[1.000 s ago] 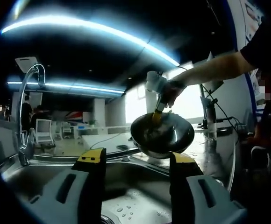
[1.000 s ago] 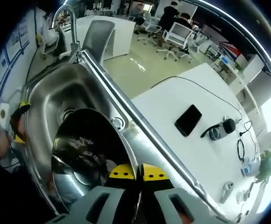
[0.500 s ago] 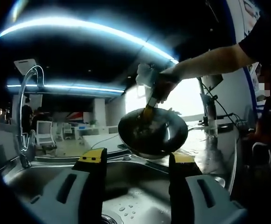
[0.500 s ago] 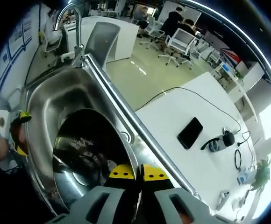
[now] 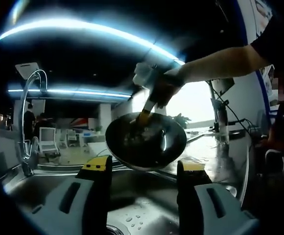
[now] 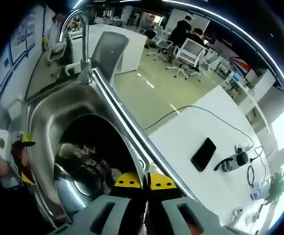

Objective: Pick up bowl with dirty water move over sink pour dirty water into sink return bowl to place

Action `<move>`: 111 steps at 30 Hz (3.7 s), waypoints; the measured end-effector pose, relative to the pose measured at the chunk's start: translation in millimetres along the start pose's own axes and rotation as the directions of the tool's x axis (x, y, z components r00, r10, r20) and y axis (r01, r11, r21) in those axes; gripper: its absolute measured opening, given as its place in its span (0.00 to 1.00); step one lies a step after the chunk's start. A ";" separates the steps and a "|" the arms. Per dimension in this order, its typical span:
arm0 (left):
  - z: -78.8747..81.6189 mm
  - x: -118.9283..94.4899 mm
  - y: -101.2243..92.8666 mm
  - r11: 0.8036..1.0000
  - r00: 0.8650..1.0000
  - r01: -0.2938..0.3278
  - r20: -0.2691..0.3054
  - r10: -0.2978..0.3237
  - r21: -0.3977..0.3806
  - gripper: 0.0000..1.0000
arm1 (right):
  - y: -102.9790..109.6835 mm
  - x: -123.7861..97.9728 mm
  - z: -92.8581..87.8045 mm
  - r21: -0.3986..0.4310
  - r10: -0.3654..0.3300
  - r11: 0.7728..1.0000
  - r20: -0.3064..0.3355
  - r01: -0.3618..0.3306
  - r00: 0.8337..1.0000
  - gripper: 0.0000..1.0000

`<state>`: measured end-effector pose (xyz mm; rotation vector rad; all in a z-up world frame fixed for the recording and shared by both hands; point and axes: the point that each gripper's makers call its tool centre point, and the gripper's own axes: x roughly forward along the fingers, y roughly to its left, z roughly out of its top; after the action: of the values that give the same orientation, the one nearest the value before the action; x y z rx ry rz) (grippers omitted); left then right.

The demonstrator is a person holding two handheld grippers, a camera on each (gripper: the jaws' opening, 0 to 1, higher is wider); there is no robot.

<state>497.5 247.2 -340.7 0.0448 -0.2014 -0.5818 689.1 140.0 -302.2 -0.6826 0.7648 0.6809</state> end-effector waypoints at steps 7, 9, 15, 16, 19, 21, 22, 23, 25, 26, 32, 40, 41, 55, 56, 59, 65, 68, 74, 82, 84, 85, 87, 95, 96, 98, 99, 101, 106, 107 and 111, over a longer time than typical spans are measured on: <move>-1.7 1.0 -0.2 1.000 1.000 0.001 -0.009 -0.001 0.004 0.51 | 5.4 5.6 7.7 -0.029 -0.023 0.999 0.042 0.025 0.999 0.00; -1.4 1.0 -0.2 1.000 1.000 0.001 -0.007 -0.001 0.005 0.51 | 7.6 7.0 7.4 -0.035 -0.030 0.999 0.047 0.031 0.998 0.00; -0.9 0.6 0.3 1.000 1.000 0.000 -0.004 0.001 0.007 0.51 | 6.2 7.5 13.2 -0.062 -0.065 0.996 0.070 0.070 0.995 0.00; -1.0 0.6 0.4 1.000 1.000 0.000 -0.004 0.000 0.007 0.51 | 7.0 7.1 14.1 -0.073 -0.066 0.995 0.074 0.072 0.995 0.00; -2.7 1.3 0.8 1.000 1.000 0.000 -0.012 0.000 0.009 0.51 | 6.6 7.1 17.5 -0.098 -0.073 0.992 0.084 0.081 0.994 0.00; -2.9 1.1 0.8 1.000 1.000 0.000 -0.014 0.001 0.013 0.51 | 6.1 6.8 18.4 -0.106 -0.084 0.990 0.090 0.094 0.992 0.00; -2.5 0.9 0.7 1.000 1.000 0.000 -0.011 0.000 0.011 0.51 | 5.8 6.1 19.5 -0.108 -0.090 0.989 0.097 0.100 0.991 0.00; -2.3 0.7 0.8 1.000 1.000 -0.001 -0.010 0.001 0.011 0.51 | 4.2 5.2 21.9 -0.112 -0.102 0.987 0.110 0.114 0.989 0.00; -1.5 0.1 0.6 1.000 1.000 -0.001 -0.007 0.001 0.009 0.50 | 3.4 3.6 23.8 -0.107 -0.116 0.986 0.124 0.130 0.985 0.00; -1.3 -0.1 0.3 1.000 1.000 0.000 -0.006 0.000 0.009 0.50 | 3.7 2.8 24.4 -0.105 -0.120 0.985 0.133 0.135 0.984 0.00; -1.5 0.0 0.3 1.000 1.000 -0.001 -0.007 0.001 0.013 0.50 | 6.3 1.0 27.8 -0.117 -0.144 0.979 0.161 0.164 0.976 0.00; -1.5 -0.4 0.4 1.000 1.000 -0.003 -0.008 0.004 0.017 0.50 | 5.6 -1.8 39.2 -0.156 -0.181 0.964 0.207 0.215 0.961 0.00; -1.7 -0.4 0.3 1.000 1.000 -0.003 -0.009 0.004 0.019 0.50 | 6.3 -2.1 40.8 -0.153 -0.178 0.965 0.214 0.213 0.960 0.00; -1.8 -0.1 0.6 1.000 1.000 -0.002 -0.008 0.002 0.019 0.50 | 8.3 -8.1 51.1 -0.242 -0.242 0.920 0.268 0.309 0.932 0.00; -1.8 -0.1 0.8 1.000 1.000 -0.002 -0.008 0.002 0.019 0.50 | 8.2 -9.5 52.2 -0.234 -0.239 0.923 0.272 0.305 0.932 0.00; -1.8 -0.4 0.2 1.000 1.000 -0.002 -0.009 0.002 0.020 0.50 | 8.8 -12.2 54.6 -0.213 -0.235 0.930 0.287 0.301 0.929 0.00; -1.8 -0.6 0.3 1.000 1.000 -0.003 -0.011 0.003 0.021 0.50 | 7.6 -18.6 63.3 -0.256 -0.273 0.895 0.336 0.366 0.902 0.00; -2.2 -0.3 0.6 1.000 1.000 -0.003 -0.012 0.003 0.021 0.50 | 7.4 -19.2 68.2 -0.274 -0.278 0.882 0.356 0.384 0.892 0.00; -2.3 -0.5 -0.2 1.000 1.000 -0.002 -0.013 0.002 0.021 0.50 | 7.5 -20.7 71.0 -0.300 -0.291 0.860 0.377 0.413 0.879 0.00; -3.1 0.2 -0.7 1.000 1.000 -0.001 -0.014 0.001 0.022 0.50 | 11.8 -21.9 73.9 -0.315 -0.280 0.853 0.396 0.416 0.875 0.00; -3.1 0.5 -0.4 1.000 1.000 -0.001 -0.013 0.001 0.021 0.50 | 12.3 -22.8 77.1 -0.332 -0.285 0.839 0.409 0.432 0.867 0.00; -3.5 0.6 -0.2 1.000 1.000 -0.002 -0.014 0.002 0.022 0.50 | 12.9 -23.3 76.7 -0.338 -0.288 0.832 0.415 0.440 0.863 0.00; -3.5 0.7 -0.4 1.000 1.000 -0.001 -0.014 0.001 0.022 0.50 | 13.8 -24.9 77.4 -0.348 -0.292 0.821 0.425 0.453 0.857 0.00; -4.2 1.4 0.3 1.000 1.000 -0.002 -0.015 0.003 0.024 0.50 | 14.0 -27.5 85.6 -0.379 -0.298 0.787 0.459 0.487 0.837 0.00; -4.3 1.4 0.3 1.000 1.000 -0.002 -0.015 0.003 0.023 0.50 | 14.1 -27.6 85.9 -0.377 -0.296 0.788 0.462 0.487 0.836 0.00; -4.4 1.3 0.1 1.000 1.000 -0.002 -0.016 0.002 0.024 0.50 | 13.9 -28.5 87.3 -0.369 -0.293 0.794 0.465 0.484 0.835 0.00; -4.3 1.2 0.0 1.000 1.000 -0.002 -0.016 0.003 0.025 0.50 | 13.4 -28.4 89.1 -0.371 -0.292 0.792 0.468 0.485 0.834 0.00; -4.2 1.2 0.2 1.000 1.000 -0.003 -0.015 0.003 0.024 0.50 | 13.9 -29.7 90.2 -0.373 -0.294 0.787 0.475 0.492 0.830 0.00; -4.1 0.9 -0.1 1.000 1.000 -0.003 -0.016 0.003 0.025 0.50 | 17.9 -36.4 94.8 -0.404 -0.293 0.748 0.511 0.527 0.808 0.00; -4.2 0.9 -0.3 1.000 1.000 -0.002 -0.017 0.003 0.027 0.50 | 18.5 -37.7 94.6 -0.407 -0.294 0.743 0.514 0.531 0.806 0.00; -4.1 1.1 0.4 1.000 1.000 -0.004 -0.016 0.004 0.024 0.50 | 20.6 -41.2 96.3 -0.415 -0.297 0.727 0.530 0.548 0.795 0.00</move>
<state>499.4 246.9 -344.5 0.0722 -0.1932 -0.5752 688.2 212.6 -223.9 -1.1519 -0.0456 0.5801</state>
